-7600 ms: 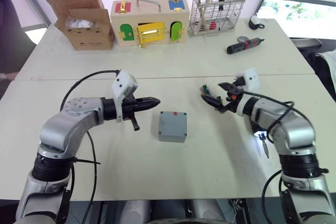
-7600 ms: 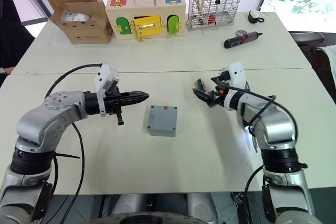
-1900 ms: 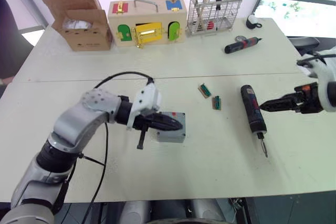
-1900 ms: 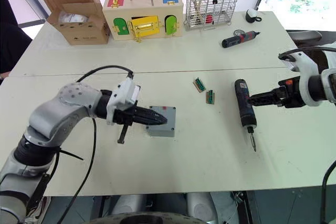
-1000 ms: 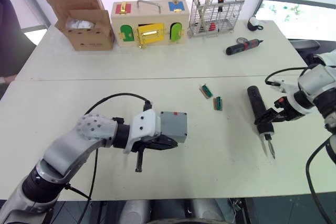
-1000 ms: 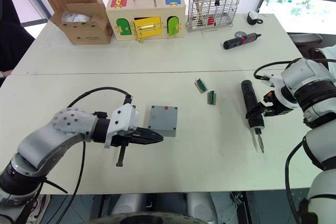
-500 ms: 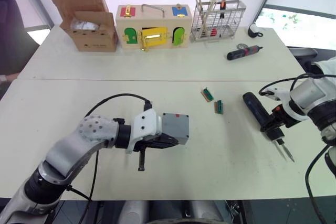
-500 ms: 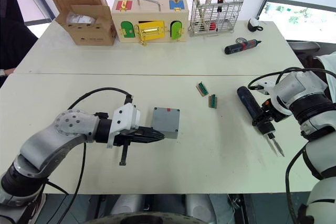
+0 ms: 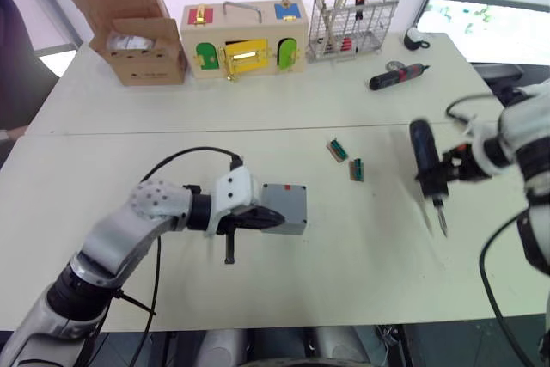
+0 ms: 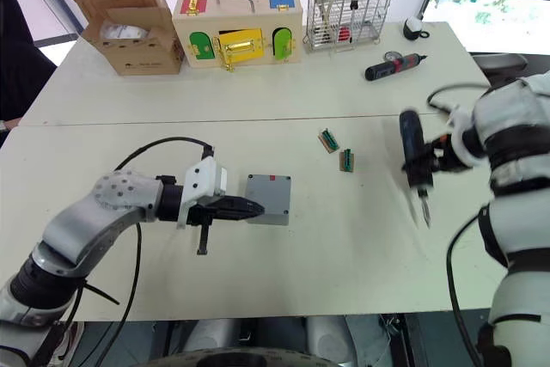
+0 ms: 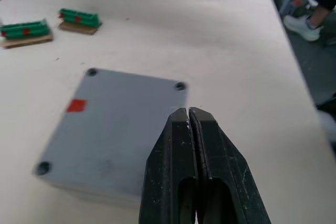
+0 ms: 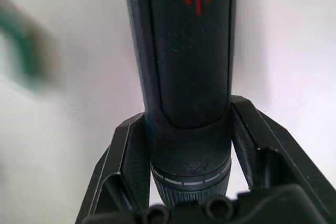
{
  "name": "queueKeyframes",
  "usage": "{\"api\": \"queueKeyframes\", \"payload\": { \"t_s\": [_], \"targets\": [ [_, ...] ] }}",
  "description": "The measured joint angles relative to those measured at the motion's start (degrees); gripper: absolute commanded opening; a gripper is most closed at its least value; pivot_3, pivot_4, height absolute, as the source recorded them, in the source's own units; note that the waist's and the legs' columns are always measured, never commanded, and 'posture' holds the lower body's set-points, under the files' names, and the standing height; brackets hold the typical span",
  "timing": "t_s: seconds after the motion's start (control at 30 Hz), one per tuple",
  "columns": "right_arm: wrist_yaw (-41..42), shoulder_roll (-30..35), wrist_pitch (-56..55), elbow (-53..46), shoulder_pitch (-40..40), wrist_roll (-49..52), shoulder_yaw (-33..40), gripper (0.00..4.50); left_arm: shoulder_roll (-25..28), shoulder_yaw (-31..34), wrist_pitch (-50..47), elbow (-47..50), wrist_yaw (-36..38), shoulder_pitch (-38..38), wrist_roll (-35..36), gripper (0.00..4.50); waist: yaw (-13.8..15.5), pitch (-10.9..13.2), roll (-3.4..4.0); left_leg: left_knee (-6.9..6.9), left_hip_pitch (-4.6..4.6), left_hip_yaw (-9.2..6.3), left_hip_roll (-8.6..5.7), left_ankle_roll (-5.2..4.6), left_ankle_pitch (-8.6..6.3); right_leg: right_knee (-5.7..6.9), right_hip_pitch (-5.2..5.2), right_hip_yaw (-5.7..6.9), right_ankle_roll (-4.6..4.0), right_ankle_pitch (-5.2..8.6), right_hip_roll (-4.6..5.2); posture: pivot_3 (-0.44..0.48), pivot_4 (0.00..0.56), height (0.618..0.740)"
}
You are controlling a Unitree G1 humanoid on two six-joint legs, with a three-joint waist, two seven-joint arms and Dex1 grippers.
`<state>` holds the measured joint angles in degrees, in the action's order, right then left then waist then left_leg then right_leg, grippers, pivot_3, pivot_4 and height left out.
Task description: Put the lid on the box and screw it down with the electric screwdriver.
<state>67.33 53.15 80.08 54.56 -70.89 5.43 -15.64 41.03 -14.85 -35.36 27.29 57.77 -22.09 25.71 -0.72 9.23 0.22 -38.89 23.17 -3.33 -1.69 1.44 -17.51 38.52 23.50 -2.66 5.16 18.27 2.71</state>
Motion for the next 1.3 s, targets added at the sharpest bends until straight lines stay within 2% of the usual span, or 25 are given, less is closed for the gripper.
{"api": "queueKeyframes", "payload": {
  "t_s": [0.07,0.1,0.13,0.2,0.27,0.3,0.37,0.43,0.47,0.5,0.6,0.73,0.9,1.07,1.3],
  "targets": [
    [-5.5,1.6,3.7,1.2,-5.0,2.7,12.6,1.83,0.3,0.4,0.5,-2.4,1.7,-1.2,0.0,0.0,0.3,0.0,0.0,-0.02,0.71,-0.03,0.03,0.09,0.05,0.66,0.98,0.12,0.0,0.0,-0.02,0.0,0.15,0.74],
    [-7.6,2.1,5.4,0.2,-6.0,3.9,18.7,1.83,0.3,0.6,0.7,-3.5,2.3,-1.6,0.0,0.0,0.3,0.0,0.0,-0.03,0.84,-0.04,0.03,0.09,0.05,0.69,1.12,0.15,0.0,0.0,-0.02,0.0,0.15,0.74],
    [-9.5,2.1,7.6,-2.3,-5.9,5.3,25.4,1.83,0.3,0.6,0.7,-4.9,2.9,-2.4,0.1,0.0,0.4,0.0,0.0,0.0,0.96,-0.04,0.06,0.09,0.05,0.65,1.16,0.19,0.0,0.0,-0.05,0.0,0.15,0.74],
    [-13.0,-0.2,10.7,-14.1,-1.3,9.2,38.2,1.83,-0.3,1.1,0.6,-7.3,3.8,-4.5,0.6,0.0,0.2,0.0,-0.01,-0.08,1.14,-0.04,0.07,0.09,0.05,0.65,1.2,0.23,0.0,0.0,-0.06,0.0,0.15,0.74],
    [-16.6,-9.0,11.6,-35.2,7.2,14.8,50.2,1.83,-1.4,2.1,0.1,-9.5,4.8,-6.8,2.0,0.0,-0.1,0.0,-0.04,-0.34,1.18,0.06,0.08,0.06,0.05,0.71,1.16,0.22,0.05,-0.01,-0.05,0.0,0.15,0.74],
    [-18.9,-15.9,12.0,-48.2,12.0,18.5,55.7,1.83,-2.2,2.4,-0.3,-10.9,5.4,-8.4,2.6,0.0,-0.3,0.0,-0.04,-0.38,1.16,0.07,0.09,0.02,0.06,0.81,1.16,0.2,0.06,-0.02,-0.06,0.0,0.15,0.74],
    [-23.3,-29.3,12.0,-67.6,18.1,22.4,60.4,1.83,-2.9,2.3,-0.3,-12.8,6.2,-10.6,2.5,0.0,-0.5,0.0,-0.01,-0.4,1.04,0.04,0.1,-0.05,0.04,1.09,1.18,0.17,0.09,-0.04,-0.1,0.0,0.15,0.74],
    [-28.6,-39.7,11.4,-81.7,23.0,23.5,60.4,1.83,-2.8,2.2,-0.2,-14.2,7.3,-11.9,2.3,0.0,-0.4,0.0,0.0,-0.4,0.94,0.03,0.08,0.04,0.1,1.39,1.25,0.15,0.09,-0.04,-0.1,0.0,0.15,0.74],
    [-30.6,-42.1,10.3,-86.1,25.3,23.7,59.2,1.83,-2.7,2.2,-0.2,-14.3,7.9,-11.9,2.3,0.0,-0.2,0.0,0.0,-0.4,0.94,-0.03,0.04,0.1,0.14,1.44,1.25,0.15,0.09,-0.04,-0.08,0.0,0.15,0.74],
    [-32.3,-43.8,8.1,-90.0,28.1,23.8,57.0,1.83,-2.5,2.1,-0.3,-14.5,8.6,-11.7,2.3,0.0,0.1,0.0,-0.01,-0.41,0.92,-0.08,-0.01,0.37,0.3,1.47,1.24,0.16,0.09,-0.04,-0.06,0.0,0.15,0.74],
    [-34.2,-45.7,-0.8,-96.1,37.5,23.8,48.1,1.83,-2.2,2.0,-0.6,-15.1,9.6,-11.7,2.1,0.0,-0.1,0.0,-0.03,-0.41,0.88,-0.06,-0.15,0.38,0.32,1.45,1.2,0.15,0.09,-0.04,-0.02,0.0,0.15,0.74],
    [-33.9,-45.0,-16.3,-97.1,49.2,21.1,35.5,1.83,-2.3,-0.3,0.7,-15.1,9.4,-10.1,-0.8,0.0,-0.6,-0.1,-0.04,-0.36,0.74,-0.05,-0.18,0.38,0.32,1.45,1.13,0.15,0.09,-0.03,-0.03,0.0,0.15,0.74],
    [-35.1,-42.6,-27.5,-96.9,52.0,19.3,28.9,1.83,-3.0,-2.2,2.4,-15.4,8.2,-8.5,-4.1,0.0,-0.7,-0.1,-0.04,-0.32,0.5,-0.06,-0.1,0.4,0.34,1.34,0.99,0.15,0.08,-0.03,-0.04,0.0,0.15,0.74],
    [-36.5,-41.2,-30.7,-95.8,53.4,19.7,25.3,1.83,-2.7,-3.4,8.6,-15.4,8.5,-6.4,-6.9,0.0,-0.3,-0.1,-0.06,-0.26,0.25,-0.07,-0.04,0.19,0.22,1.14,0.63,0.11,0.08,-0.03,-0.05,0.0,0.15,0.74],
    [-37.3,-38.4,-32.2,-95.7,54.9,21.4,23.4,1.83,-3.0,-3.4,8.8,-15.4,8.4,-6.2,-6.9,0.0,-0.2,-0.1,-0.08,-0.27,0.18,-0.12,-0.02,0.12,0.18,0.94,0.43,0.14,0.08,-0.03,-0.06,0.0,0.15,0.74]
  ]
}}
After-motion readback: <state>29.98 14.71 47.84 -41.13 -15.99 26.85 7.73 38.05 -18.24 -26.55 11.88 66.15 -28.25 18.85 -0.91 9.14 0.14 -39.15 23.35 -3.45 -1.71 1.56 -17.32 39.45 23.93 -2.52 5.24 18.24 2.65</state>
